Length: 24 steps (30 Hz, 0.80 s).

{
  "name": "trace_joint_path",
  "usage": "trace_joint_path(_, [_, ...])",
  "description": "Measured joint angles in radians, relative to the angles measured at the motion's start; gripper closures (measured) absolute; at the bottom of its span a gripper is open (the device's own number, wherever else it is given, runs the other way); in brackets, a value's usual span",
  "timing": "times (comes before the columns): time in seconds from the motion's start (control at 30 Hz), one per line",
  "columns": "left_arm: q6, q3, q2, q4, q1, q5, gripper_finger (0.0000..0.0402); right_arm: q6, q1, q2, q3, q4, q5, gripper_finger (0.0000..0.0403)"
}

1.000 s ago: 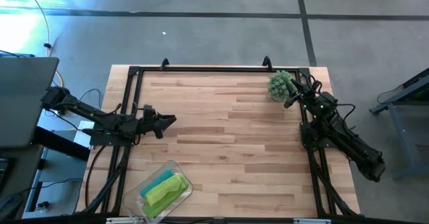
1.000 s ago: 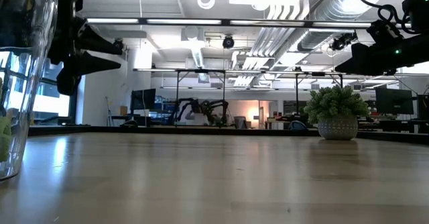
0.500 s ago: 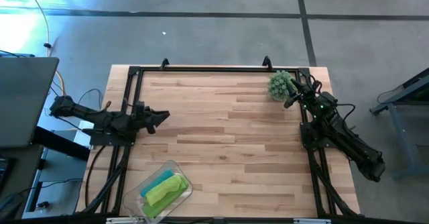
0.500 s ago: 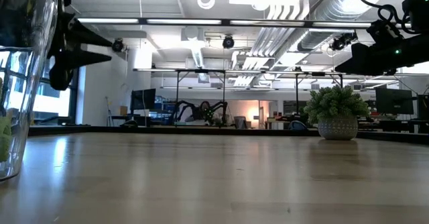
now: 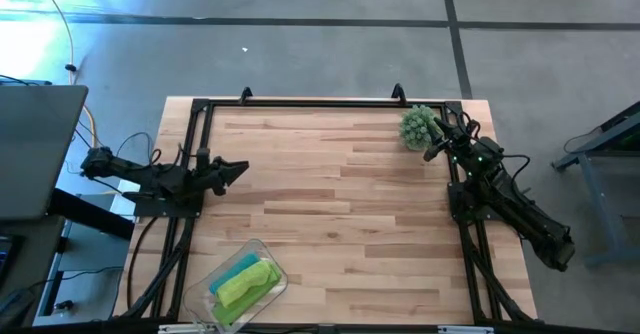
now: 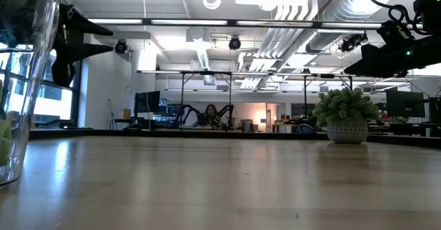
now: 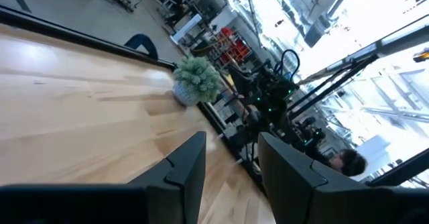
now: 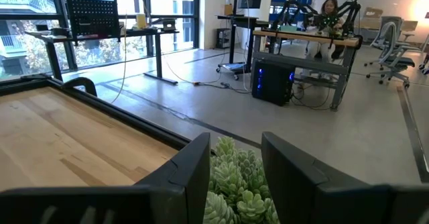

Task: Roll microfiber towels into tight, uniform cylinder then place into a basket
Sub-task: Return to Home Position

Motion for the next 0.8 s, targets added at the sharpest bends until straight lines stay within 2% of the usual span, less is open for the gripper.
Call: trace_joint_path(0.8, [0.0,0.0,-0.034,0.003,0.0,0.001,0.0277,0.0,0.0,0.0,0.0,0.0,0.0,0.0277])
